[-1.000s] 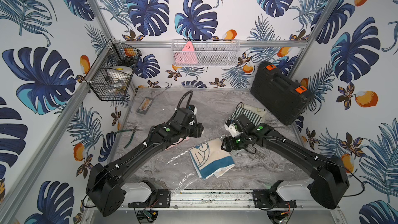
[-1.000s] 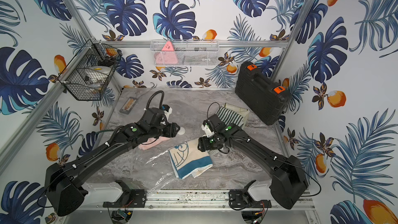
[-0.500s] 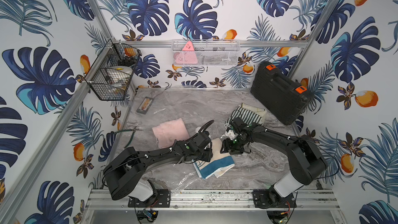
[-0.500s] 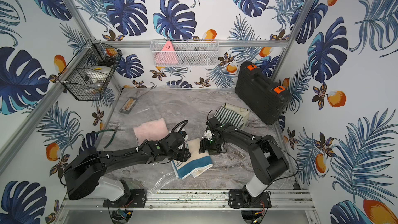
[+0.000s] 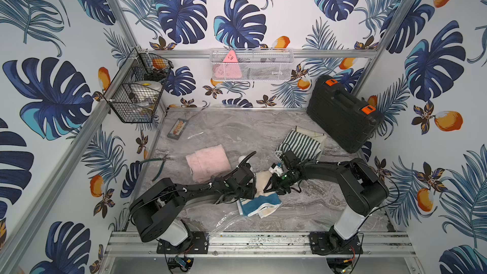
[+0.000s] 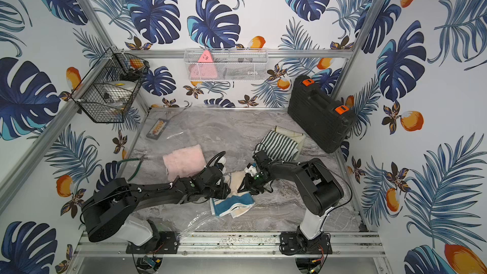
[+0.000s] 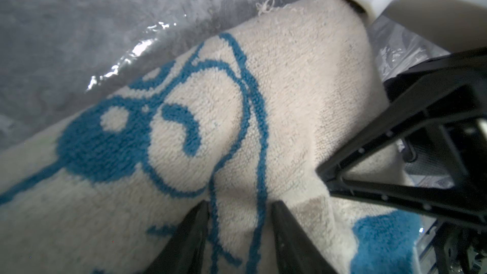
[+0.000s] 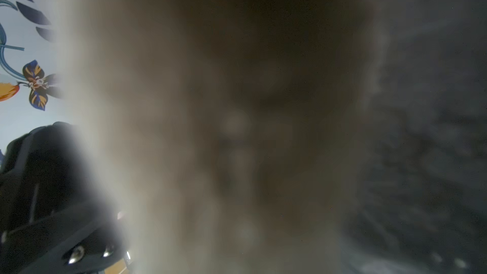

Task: Place the folded towel into the vacuum bag
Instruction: Pick up the towel from the vacuum bag.

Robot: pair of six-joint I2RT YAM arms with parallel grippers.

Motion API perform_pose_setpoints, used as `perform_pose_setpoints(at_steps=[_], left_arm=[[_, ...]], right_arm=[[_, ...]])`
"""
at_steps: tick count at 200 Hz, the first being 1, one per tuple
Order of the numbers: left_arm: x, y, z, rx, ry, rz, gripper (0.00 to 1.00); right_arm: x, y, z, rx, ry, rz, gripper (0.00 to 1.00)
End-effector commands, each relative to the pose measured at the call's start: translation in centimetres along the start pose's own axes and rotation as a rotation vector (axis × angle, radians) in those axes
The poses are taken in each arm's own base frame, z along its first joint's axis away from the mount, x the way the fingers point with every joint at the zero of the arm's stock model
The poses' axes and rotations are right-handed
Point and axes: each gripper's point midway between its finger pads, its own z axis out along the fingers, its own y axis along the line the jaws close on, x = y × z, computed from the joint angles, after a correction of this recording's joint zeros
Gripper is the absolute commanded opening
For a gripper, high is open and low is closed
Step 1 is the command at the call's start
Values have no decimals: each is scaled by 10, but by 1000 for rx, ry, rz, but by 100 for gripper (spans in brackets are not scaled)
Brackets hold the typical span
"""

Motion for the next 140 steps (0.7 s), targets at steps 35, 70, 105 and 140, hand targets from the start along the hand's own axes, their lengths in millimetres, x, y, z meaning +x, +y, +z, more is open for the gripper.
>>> perform_pose_setpoints(at_steps=[35,70,105,140], left_arm=[[-24,-44,-40,105,1,63,49],[-33,-68,-24,219,-20,45,49],[-41,-67,11,275,-47,-6,46],[-32,-56,41,285,-26,-73,39]], right_arm=[[-17,-21,-66,413,-160,-91,9],[-25,-26,-117,717,-278,-192,8],[-32,-23,-125,934,-346,-284,7],[-26,3,-118,984,-377,-382,7]])
